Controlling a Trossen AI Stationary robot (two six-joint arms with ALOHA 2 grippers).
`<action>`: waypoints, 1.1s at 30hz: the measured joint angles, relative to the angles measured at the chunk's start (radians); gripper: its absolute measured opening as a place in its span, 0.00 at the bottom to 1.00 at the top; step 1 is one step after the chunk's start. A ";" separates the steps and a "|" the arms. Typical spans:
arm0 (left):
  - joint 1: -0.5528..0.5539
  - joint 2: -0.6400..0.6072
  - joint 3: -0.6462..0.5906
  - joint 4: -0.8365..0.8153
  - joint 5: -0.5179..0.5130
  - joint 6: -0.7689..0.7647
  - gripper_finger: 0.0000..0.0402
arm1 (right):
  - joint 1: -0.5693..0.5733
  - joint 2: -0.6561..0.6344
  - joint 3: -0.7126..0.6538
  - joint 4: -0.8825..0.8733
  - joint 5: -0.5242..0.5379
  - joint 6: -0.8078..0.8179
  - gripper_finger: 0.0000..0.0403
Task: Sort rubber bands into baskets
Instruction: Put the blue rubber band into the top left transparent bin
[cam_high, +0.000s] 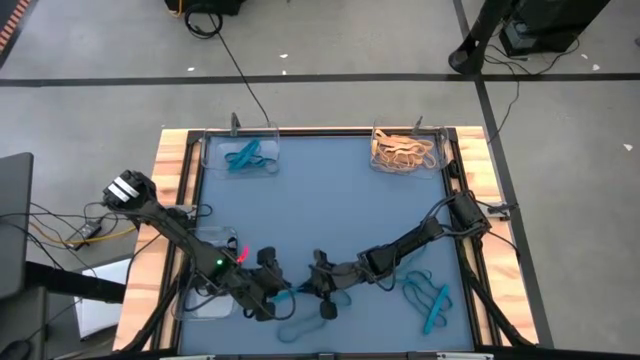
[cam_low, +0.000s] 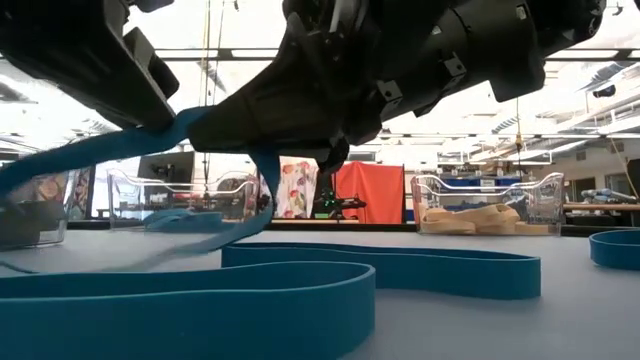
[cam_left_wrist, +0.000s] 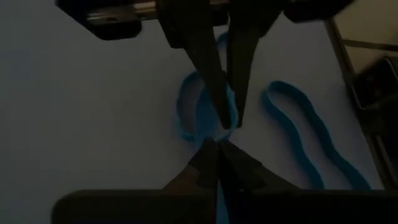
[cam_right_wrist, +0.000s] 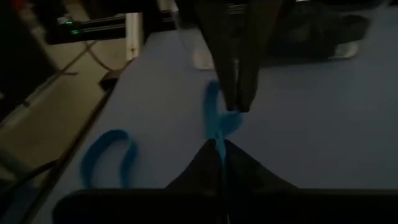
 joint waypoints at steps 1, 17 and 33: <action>0.000 -0.004 0.000 -0.005 -0.012 -0.004 0.05 | -0.001 -0.004 0.000 -0.006 0.014 -0.001 0.04; 0.069 -0.016 0.001 -0.103 -0.055 -0.046 0.41 | 0.005 -0.199 0.000 -0.158 0.339 -0.182 0.03; 0.104 -0.028 0.127 -0.208 -0.055 0.088 0.04 | 0.005 -0.245 0.000 -0.239 0.374 -0.197 0.06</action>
